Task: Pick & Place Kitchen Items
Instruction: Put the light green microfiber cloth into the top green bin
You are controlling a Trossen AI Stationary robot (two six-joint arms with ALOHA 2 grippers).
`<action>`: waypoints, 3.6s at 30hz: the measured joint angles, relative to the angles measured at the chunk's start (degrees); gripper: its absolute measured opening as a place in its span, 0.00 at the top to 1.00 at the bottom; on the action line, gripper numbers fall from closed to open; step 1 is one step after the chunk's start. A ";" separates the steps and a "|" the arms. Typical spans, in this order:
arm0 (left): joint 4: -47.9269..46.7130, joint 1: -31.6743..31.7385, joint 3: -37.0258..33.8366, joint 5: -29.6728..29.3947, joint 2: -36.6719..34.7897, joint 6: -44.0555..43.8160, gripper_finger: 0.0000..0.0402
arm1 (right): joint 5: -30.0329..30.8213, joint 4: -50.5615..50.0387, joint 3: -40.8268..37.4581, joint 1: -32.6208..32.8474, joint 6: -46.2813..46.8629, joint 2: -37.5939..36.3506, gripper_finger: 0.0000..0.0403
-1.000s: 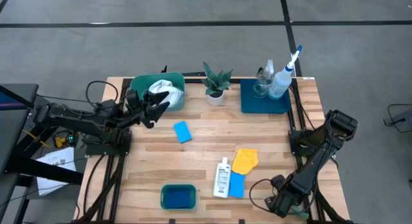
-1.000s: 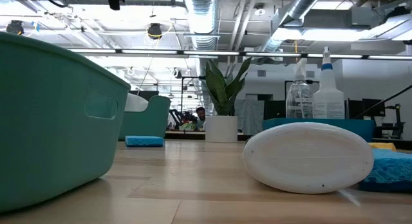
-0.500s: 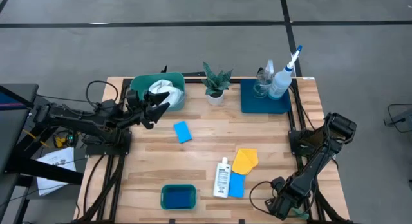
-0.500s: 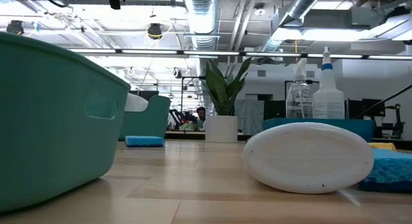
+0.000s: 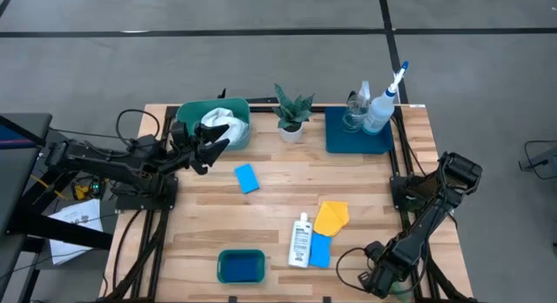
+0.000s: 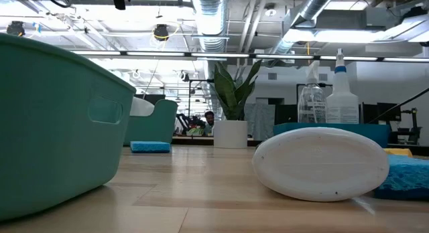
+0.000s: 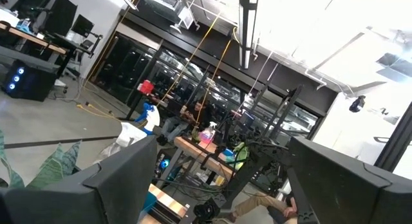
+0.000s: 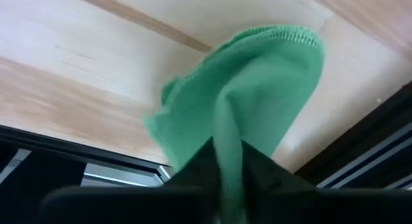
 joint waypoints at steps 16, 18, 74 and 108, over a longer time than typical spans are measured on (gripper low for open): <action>0.02 -0.02 0.00 -1.33 0.00 -1.68 0.14 | 15.82 -18.03 0.00 -1.07 -6.05 -11.81 0.99; 0.02 -0.02 0.00 -1.93 0.00 -2.33 0.14 | 17.85 -21.15 0.00 -2.33 -7.47 -14.30 1.00; 9.04 -0.09 11.20 6.80 34.63 -18.78 0.14 | 13.88 34.93 2.24 -58.64 -86.23 -24.52 1.00; 9.51 0.52 14.01 14.53 38.10 -22.93 0.20 | 13.38 36.15 4.44 -59.34 -89.11 -24.54 1.00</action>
